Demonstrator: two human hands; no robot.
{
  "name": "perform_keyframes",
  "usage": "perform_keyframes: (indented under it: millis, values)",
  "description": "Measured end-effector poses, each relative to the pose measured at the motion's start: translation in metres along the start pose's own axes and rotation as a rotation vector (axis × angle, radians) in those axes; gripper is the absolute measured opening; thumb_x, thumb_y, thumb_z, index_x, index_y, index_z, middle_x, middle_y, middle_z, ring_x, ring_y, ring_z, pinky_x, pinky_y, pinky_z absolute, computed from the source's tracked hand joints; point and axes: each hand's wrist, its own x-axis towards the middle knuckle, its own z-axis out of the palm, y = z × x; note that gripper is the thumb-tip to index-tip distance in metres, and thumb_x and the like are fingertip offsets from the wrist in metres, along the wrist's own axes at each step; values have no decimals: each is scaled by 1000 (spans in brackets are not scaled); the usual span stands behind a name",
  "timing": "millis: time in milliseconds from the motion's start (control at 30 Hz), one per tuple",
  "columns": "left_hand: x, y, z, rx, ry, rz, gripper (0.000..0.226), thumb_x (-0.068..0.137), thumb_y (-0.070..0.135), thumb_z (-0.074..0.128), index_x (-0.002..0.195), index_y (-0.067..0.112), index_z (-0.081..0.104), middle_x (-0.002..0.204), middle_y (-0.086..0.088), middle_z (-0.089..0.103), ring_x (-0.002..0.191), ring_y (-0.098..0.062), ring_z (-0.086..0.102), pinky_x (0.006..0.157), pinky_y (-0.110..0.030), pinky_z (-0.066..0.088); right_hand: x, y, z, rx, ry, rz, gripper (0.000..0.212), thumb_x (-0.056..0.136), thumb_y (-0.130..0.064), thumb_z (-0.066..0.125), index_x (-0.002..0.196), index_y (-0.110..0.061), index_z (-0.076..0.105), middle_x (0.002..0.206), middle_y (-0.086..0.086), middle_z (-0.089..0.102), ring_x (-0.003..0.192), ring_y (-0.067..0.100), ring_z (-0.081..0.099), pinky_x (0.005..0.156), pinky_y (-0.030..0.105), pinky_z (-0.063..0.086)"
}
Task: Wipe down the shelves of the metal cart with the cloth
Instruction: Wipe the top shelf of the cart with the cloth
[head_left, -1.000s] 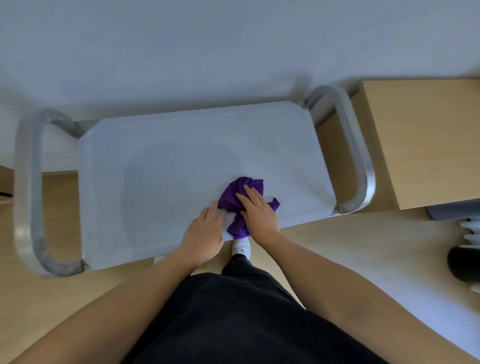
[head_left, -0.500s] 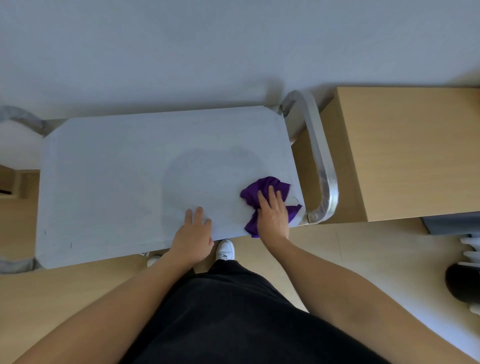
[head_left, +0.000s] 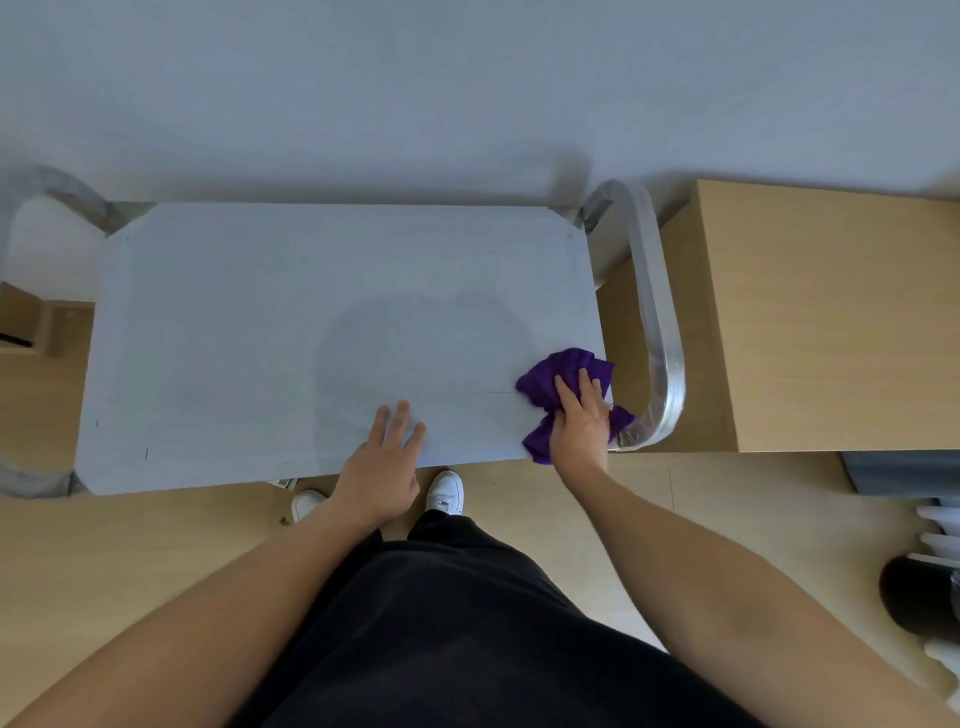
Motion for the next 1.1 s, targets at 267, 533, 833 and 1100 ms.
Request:
perform_keyframes:
  millis: [267, 533, 833, 1100]
  values:
    - [-2, 3, 6, -11, 49, -23, 66, 87, 18, 52, 148, 11, 29, 160, -18, 5, 146, -40, 5, 106, -47, 41, -31, -78, 37, 45, -173, -468, 65, 83, 8, 57, 142, -17, 46, 157, 12, 28, 146, 36, 18, 115, 46, 24]
    - [-3, 4, -1, -58, 11, -40, 64, 92, 19, 43, 151, 17, 18, 161, -6, -11, 148, -28, -8, 107, -38, 39, 16, -3, 6, 42, -64, -120, 52, 93, 2, 50, 142, -15, 46, 156, 16, 26, 145, 35, 21, 119, 46, 24]
    - [-1, 4, -4, -53, -11, -60, 67, 90, 17, 46, 151, 17, 20, 162, -9, -3, 148, -32, -2, 110, -43, 36, -23, -75, 33, 127, -235, -497, 54, 87, 7, 56, 137, -13, 52, 155, 13, 32, 145, 35, 22, 114, 43, 30]
    - [5, 0, -18, 16, -51, -39, 54, 92, 22, 42, 145, 17, 31, 161, -7, -2, 148, -29, 3, 96, -40, 46, 15, -27, 5, 62, -60, 9, 55, 94, 5, 43, 144, -16, 42, 160, 10, 19, 148, 29, 14, 121, 38, 19]
